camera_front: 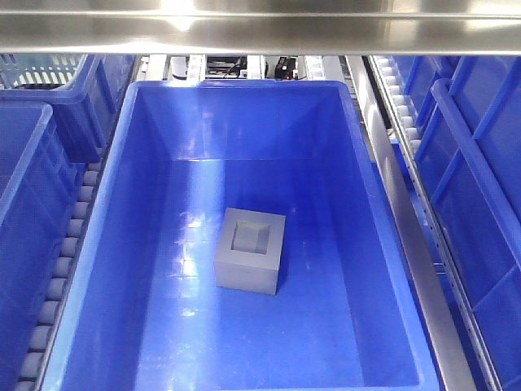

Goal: Sort gray base to blue bin

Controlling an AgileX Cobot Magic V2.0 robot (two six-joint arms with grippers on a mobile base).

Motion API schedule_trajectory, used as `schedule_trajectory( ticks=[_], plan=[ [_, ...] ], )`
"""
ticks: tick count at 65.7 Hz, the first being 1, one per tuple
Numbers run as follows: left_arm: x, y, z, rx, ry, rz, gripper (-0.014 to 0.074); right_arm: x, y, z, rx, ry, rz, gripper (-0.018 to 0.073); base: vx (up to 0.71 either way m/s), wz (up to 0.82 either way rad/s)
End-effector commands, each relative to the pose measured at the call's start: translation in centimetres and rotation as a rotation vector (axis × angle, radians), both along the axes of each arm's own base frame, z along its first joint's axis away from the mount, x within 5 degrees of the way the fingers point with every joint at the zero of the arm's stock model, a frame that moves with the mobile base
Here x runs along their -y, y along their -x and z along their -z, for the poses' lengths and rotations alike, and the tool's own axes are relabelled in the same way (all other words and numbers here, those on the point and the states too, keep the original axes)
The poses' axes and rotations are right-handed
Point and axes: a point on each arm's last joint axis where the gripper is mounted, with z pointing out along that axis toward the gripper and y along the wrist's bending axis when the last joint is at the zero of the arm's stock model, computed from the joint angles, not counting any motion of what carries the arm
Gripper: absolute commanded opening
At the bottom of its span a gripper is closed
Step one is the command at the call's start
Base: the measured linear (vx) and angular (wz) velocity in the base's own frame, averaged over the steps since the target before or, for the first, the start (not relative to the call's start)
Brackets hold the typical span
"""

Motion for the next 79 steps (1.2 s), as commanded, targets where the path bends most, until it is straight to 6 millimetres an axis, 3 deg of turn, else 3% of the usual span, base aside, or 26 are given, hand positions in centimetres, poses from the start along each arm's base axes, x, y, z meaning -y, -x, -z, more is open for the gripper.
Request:
schedule_trajectory(
  ticks=[1,79],
  plan=[
    [0.09,-0.04,0.41,0.044,0.011,0.013,-0.0006,-0.01,-0.02,-0.25,0.072,0.011,0.000,-0.0009,0.00,0.00],
    [0.09,-0.04,0.38,0.044,0.011,0.013,-0.0006,-0.01,-0.02,-0.25,0.072,0.011,0.000,-0.0009,0.00,0.00]
  ],
)
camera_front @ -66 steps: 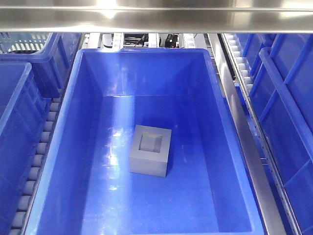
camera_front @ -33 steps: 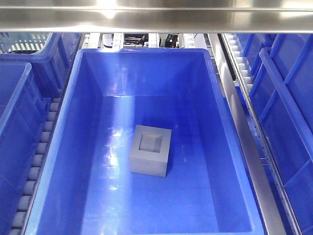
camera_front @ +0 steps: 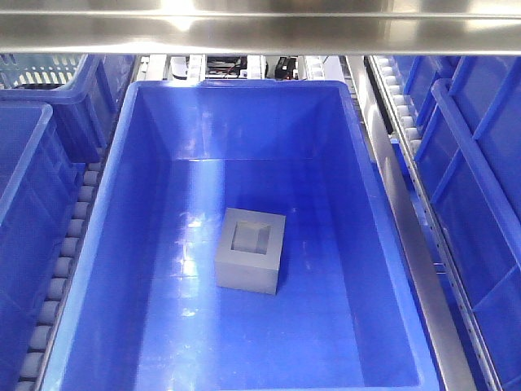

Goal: Sort gray base to blue bin

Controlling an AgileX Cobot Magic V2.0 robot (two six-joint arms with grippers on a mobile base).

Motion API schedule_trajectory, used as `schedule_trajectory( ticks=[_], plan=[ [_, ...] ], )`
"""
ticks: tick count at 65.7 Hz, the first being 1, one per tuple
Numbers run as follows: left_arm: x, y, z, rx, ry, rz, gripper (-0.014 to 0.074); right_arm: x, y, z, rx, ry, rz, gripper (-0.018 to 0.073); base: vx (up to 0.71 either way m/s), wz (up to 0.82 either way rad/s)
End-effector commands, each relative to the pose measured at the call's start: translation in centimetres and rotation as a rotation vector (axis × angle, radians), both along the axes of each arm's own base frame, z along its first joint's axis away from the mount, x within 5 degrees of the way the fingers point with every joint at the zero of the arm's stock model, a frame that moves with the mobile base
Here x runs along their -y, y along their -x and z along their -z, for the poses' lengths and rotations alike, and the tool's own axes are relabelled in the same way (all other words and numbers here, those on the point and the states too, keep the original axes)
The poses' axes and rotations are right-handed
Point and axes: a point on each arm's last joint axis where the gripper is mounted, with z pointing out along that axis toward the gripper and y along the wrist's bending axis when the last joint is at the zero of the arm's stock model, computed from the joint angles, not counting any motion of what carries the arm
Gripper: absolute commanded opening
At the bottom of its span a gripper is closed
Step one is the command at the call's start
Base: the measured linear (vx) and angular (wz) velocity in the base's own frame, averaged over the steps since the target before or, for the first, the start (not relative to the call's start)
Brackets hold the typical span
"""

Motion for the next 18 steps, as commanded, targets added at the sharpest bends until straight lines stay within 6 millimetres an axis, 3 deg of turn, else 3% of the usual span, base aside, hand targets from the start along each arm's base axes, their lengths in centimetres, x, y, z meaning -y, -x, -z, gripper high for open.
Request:
schedule_trajectory(
  ticks=[1,18],
  plan=[
    [0.09,-0.04,0.38,0.044,0.012,0.013,-0.0006,-0.01,-0.02,-0.25,0.072,0.011,0.000,-0.0009,0.00,0.00],
    [0.09,-0.04,0.38,0.044,0.012,0.013,-0.0006,-0.01,-0.02,-0.25,0.072,0.011,0.000,-0.0009,0.00,0.00]
  ],
)
